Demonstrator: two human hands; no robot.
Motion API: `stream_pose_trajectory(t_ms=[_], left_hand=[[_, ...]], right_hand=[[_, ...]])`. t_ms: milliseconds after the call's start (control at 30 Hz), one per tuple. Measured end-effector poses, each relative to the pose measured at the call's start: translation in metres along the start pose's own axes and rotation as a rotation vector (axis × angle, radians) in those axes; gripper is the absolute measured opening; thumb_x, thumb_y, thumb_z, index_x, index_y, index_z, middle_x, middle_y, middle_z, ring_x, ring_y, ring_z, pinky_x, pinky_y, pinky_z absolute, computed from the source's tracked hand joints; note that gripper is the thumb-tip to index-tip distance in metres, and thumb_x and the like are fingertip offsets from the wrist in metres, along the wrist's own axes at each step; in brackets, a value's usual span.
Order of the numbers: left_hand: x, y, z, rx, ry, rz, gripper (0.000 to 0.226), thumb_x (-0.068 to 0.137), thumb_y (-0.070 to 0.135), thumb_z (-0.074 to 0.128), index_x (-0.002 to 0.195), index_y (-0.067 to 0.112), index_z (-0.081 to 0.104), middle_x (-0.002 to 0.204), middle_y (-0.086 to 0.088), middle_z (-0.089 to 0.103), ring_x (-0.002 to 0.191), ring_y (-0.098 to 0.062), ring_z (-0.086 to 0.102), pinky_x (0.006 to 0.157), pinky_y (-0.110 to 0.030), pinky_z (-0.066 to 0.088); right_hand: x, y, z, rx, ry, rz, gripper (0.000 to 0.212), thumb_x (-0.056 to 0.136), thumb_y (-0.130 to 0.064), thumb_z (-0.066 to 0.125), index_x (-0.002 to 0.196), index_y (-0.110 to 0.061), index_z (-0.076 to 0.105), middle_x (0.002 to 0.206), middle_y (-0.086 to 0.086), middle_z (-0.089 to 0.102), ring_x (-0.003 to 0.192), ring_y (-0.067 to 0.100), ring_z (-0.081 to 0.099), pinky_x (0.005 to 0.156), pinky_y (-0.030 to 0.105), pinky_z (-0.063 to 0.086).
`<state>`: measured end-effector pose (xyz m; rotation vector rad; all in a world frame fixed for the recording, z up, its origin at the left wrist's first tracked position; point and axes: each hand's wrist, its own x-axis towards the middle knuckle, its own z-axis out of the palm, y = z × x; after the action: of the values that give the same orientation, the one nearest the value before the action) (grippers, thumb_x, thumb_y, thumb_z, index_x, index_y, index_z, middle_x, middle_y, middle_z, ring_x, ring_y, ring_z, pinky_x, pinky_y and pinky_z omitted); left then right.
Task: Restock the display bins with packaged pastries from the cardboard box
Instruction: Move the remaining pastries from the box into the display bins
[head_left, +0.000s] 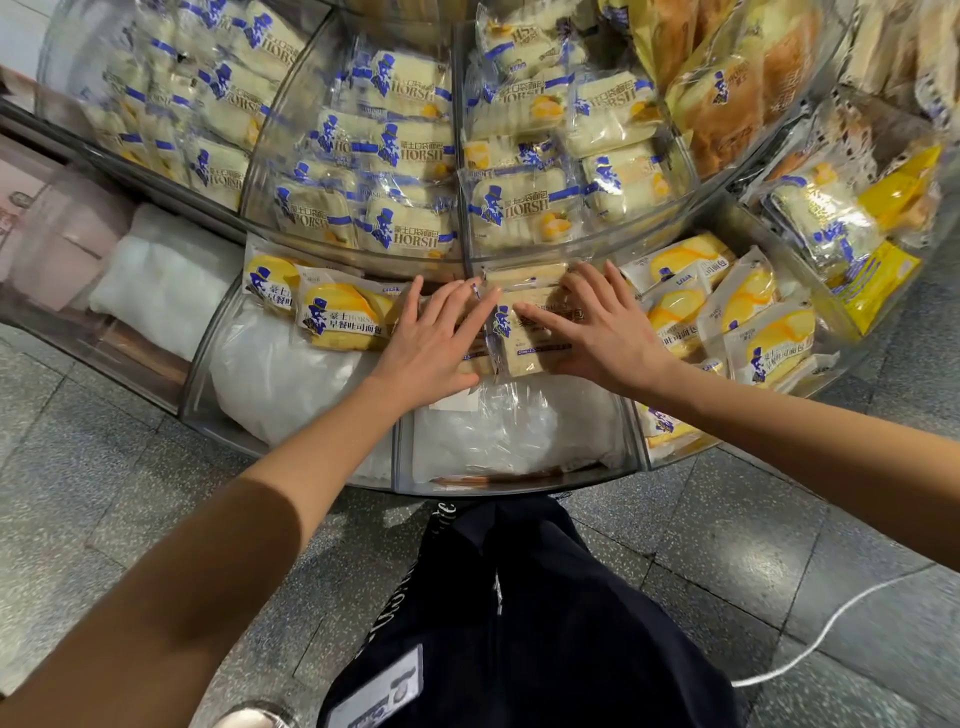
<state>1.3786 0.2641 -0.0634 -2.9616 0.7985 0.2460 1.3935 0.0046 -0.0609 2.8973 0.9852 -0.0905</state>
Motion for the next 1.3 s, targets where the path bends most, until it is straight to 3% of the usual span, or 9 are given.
stream_pose_trajectory(t_ms=[133, 300, 533, 767, 867, 933, 1133, 1233, 1300], left_hand=[[0.001, -0.009, 0.004, 0.029, 0.004, 0.01, 0.104, 0.078, 0.055, 0.067, 0.157, 0.024, 0.007, 0.159, -0.01, 0.023, 0.143, -0.031, 0.026, 0.118, -0.052, 0.014], [-0.004, -0.008, 0.008, -0.02, -0.041, -0.02, 0.095, 0.088, 0.054, 0.06, 0.157, 0.025, 0.001, 0.164, -0.005, 0.011, 0.15, -0.025, 0.011, 0.121, -0.044, 0.006], [-0.019, -0.018, -0.008, -0.066, -0.042, -0.011, 0.095, 0.086, 0.054, 0.063, 0.157, 0.028, 0.005, 0.164, -0.009, 0.006, 0.151, -0.027, 0.007, 0.121, -0.041, 0.001], [-0.016, -0.018, -0.039, -0.139, 0.028, 0.083, 0.086, 0.089, 0.051, 0.061, 0.156, 0.024, 0.015, 0.161, -0.007, 0.016, 0.147, -0.027, 0.017, 0.121, -0.047, 0.016], [-0.008, -0.016, -0.053, -0.154, 0.036, 0.135, 0.082, 0.09, 0.049, 0.061, 0.155, 0.024, 0.018, 0.161, -0.005, 0.016, 0.146, -0.026, 0.018, 0.121, -0.048, 0.017], [-0.002, -0.015, -0.062, -0.141, 0.046, 0.187, 0.082, 0.09, 0.048, 0.061, 0.155, 0.024, 0.019, 0.16, -0.006, 0.017, 0.146, -0.026, 0.02, 0.12, -0.047, 0.017], [0.02, -0.003, -0.098, -0.045, 0.098, 0.433, 0.08, 0.089, 0.046, 0.063, 0.154, 0.02, 0.024, 0.155, -0.013, 0.028, 0.141, -0.031, 0.03, 0.116, -0.048, 0.023], [0.033, 0.02, -0.112, 0.009, 0.138, 0.611, 0.078, 0.085, 0.04, 0.071, 0.15, 0.014, 0.035, 0.148, -0.019, 0.039, 0.13, -0.039, 0.043, 0.105, -0.053, 0.036], [0.038, 0.041, -0.12, 0.03, 0.166, 0.705, 0.077, 0.083, 0.038, 0.073, 0.147, 0.011, 0.039, 0.145, -0.021, 0.043, 0.124, -0.041, 0.048, 0.097, -0.052, 0.042]], right_hand=[[0.0, -0.001, 0.001, 0.041, -0.034, 0.009, 0.097, 0.074, -0.06, 0.072, 0.153, -0.041, 0.017, 0.137, 0.03, 0.043, 0.135, 0.046, 0.035, 0.111, 0.059, 0.027], [0.004, -0.004, 0.005, 0.072, -0.085, 0.012, 0.098, 0.077, -0.058, 0.07, 0.151, -0.045, 0.007, 0.142, 0.027, 0.039, 0.139, 0.045, 0.03, 0.112, 0.057, 0.028], [-0.005, -0.008, -0.001, 0.101, -0.114, 0.019, 0.099, 0.076, -0.067, 0.063, 0.154, -0.041, 0.009, 0.154, 0.025, 0.026, 0.145, 0.045, 0.016, 0.115, 0.06, 0.017], [-0.013, -0.022, -0.024, 0.249, -0.084, 0.098, 0.097, 0.074, -0.082, 0.031, 0.155, -0.03, 0.017, 0.157, 0.023, 0.022, 0.147, 0.042, 0.013, 0.117, 0.061, 0.015], [-0.017, -0.028, -0.039, 0.255, -0.043, 0.159, 0.096, 0.078, -0.08, 0.031, 0.156, -0.026, 0.02, 0.158, 0.021, 0.021, 0.148, 0.038, 0.012, 0.119, 0.057, 0.011], [-0.025, -0.031, -0.048, 0.247, -0.018, 0.227, 0.093, 0.079, -0.076, 0.035, 0.156, -0.025, 0.02, 0.158, 0.02, 0.021, 0.148, 0.037, 0.011, 0.119, 0.053, 0.007], [-0.062, -0.038, -0.08, 0.239, 0.058, 0.469, 0.092, 0.081, -0.077, 0.031, 0.153, -0.02, 0.029, 0.153, 0.023, 0.031, 0.144, 0.041, 0.022, 0.115, 0.056, 0.022], [-0.099, -0.038, -0.097, 0.212, 0.076, 0.633, 0.087, 0.083, -0.072, 0.044, 0.151, -0.018, 0.034, 0.151, 0.024, 0.033, 0.141, 0.043, 0.028, 0.112, 0.056, 0.027], [-0.131, -0.039, -0.104, 0.219, 0.139, 0.732, 0.087, 0.081, -0.071, 0.042, 0.145, -0.013, 0.044, 0.144, 0.027, 0.043, 0.133, 0.046, 0.039, 0.107, 0.057, 0.036]])
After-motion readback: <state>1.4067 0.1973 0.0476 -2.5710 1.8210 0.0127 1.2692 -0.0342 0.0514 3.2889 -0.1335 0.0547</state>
